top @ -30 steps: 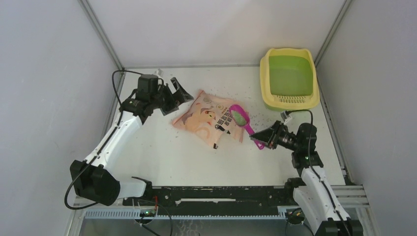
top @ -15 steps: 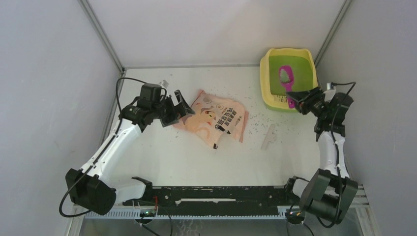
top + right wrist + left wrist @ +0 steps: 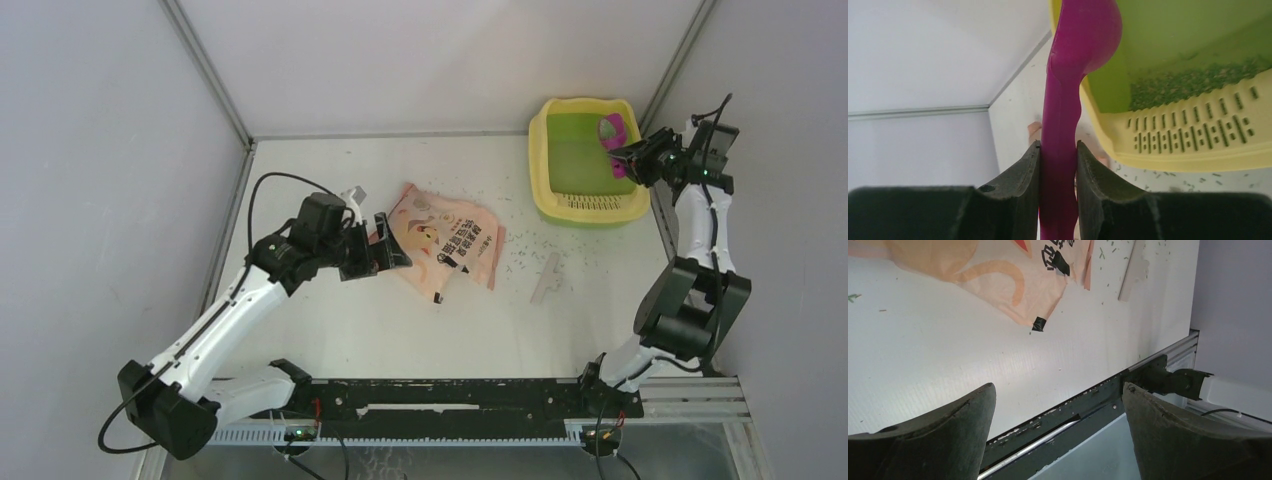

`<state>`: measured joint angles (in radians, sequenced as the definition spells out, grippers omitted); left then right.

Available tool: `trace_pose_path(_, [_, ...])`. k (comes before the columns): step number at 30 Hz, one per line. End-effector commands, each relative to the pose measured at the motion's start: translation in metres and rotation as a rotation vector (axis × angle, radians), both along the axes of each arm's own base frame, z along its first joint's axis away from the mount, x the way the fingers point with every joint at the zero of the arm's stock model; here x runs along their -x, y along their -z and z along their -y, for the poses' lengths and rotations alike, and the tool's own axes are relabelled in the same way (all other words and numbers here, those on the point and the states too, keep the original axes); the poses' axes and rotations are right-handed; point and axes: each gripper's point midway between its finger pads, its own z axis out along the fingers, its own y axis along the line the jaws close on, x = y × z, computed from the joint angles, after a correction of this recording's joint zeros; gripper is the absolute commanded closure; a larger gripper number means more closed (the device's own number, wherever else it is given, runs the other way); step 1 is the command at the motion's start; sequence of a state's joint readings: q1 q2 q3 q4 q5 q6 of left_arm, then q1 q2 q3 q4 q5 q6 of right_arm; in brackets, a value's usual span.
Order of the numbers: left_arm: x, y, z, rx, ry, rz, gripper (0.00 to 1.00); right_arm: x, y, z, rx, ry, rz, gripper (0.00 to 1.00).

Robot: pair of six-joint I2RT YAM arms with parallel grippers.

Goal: Fill the litter box with clean litter
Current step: Pour the cat litter into the litter box.

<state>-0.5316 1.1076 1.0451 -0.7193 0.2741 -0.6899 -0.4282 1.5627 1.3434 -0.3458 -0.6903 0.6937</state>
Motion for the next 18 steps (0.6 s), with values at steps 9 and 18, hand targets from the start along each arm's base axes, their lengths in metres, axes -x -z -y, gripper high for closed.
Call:
trace_pose_path(9, [0.007,-0.005,-0.01,-0.037,0.023,0.066,0.0,-0.029,0.006,0.02,0.36,-0.063,-0.223,1.0])
trace_pose_path(18, [0.001,-0.008,-0.002,-0.037,0.05,0.052,0.0,-0.045,0.02,0.014,0.703,-0.056,-0.374,1.0])
